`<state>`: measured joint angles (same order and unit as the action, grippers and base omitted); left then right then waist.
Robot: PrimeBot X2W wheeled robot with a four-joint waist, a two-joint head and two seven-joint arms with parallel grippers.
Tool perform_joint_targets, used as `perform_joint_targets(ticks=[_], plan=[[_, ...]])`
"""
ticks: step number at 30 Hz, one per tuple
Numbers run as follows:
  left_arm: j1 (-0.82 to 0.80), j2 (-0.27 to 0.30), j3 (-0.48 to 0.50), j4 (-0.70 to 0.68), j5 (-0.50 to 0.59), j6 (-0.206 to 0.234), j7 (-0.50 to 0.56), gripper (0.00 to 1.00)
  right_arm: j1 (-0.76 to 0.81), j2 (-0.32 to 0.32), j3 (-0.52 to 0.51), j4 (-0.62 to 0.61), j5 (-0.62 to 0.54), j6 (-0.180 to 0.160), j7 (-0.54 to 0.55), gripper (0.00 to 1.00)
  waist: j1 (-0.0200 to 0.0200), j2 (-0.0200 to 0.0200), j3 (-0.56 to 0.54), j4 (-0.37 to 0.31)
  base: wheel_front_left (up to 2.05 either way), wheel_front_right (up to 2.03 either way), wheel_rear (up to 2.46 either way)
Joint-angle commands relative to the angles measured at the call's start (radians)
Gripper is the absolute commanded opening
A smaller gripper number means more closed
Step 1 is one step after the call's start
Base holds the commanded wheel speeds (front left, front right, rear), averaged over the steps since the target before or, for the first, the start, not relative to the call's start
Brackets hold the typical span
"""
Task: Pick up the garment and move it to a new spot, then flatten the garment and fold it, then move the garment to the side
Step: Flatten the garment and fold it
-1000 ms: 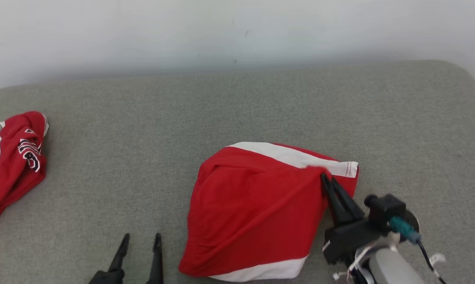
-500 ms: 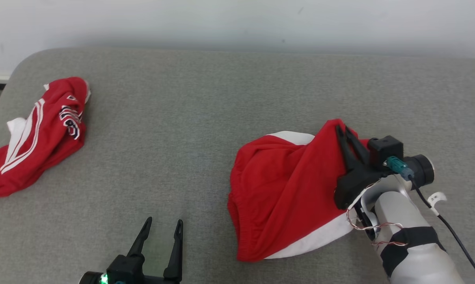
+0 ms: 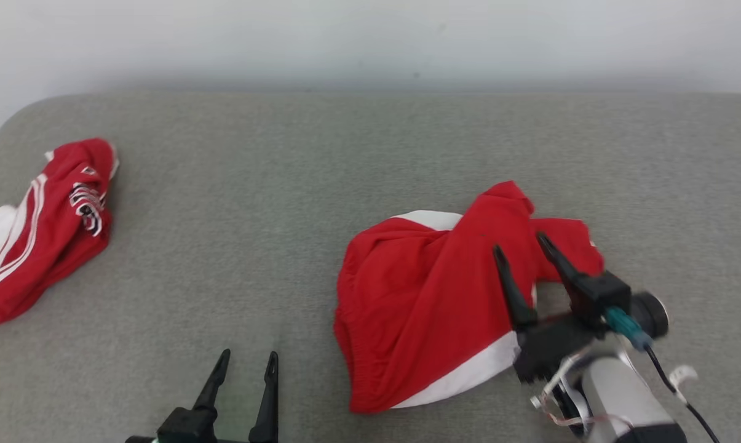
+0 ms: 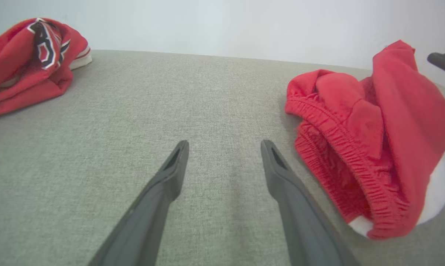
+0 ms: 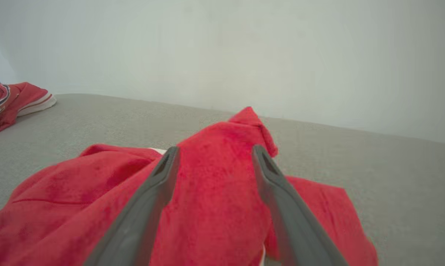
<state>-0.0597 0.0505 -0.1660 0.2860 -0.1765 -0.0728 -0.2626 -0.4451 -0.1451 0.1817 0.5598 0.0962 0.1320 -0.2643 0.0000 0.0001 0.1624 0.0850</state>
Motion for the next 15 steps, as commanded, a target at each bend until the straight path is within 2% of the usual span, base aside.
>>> perform_joint_targets(ticks=[1,8,15], plan=[[0.019,0.0,-0.004,-0.003,-0.006,-0.006,-0.003,1.0,0.049,-0.007,-0.01,-0.012,0.012,-0.003,0.0,1.0,0.0,-0.0001,-0.062,-0.083,0.0,0.0,0.0],[0.036,0.0,-0.09,0.021,-0.058,-0.051,-0.003,1.0,0.208,-0.013,-0.103,-0.031,0.024,-0.003,0.0,1.0,0.0,-0.0001,-0.091,-0.157,0.0,0.0,0.0],[0.03,0.002,-0.18,0.09,-0.134,-0.057,-0.003,1.0,0.268,0.008,-0.151,-0.04,0.003,-0.003,0.0,1.0,0.0,-0.0001,-0.091,-0.198,0.0,0.0,0.0]])
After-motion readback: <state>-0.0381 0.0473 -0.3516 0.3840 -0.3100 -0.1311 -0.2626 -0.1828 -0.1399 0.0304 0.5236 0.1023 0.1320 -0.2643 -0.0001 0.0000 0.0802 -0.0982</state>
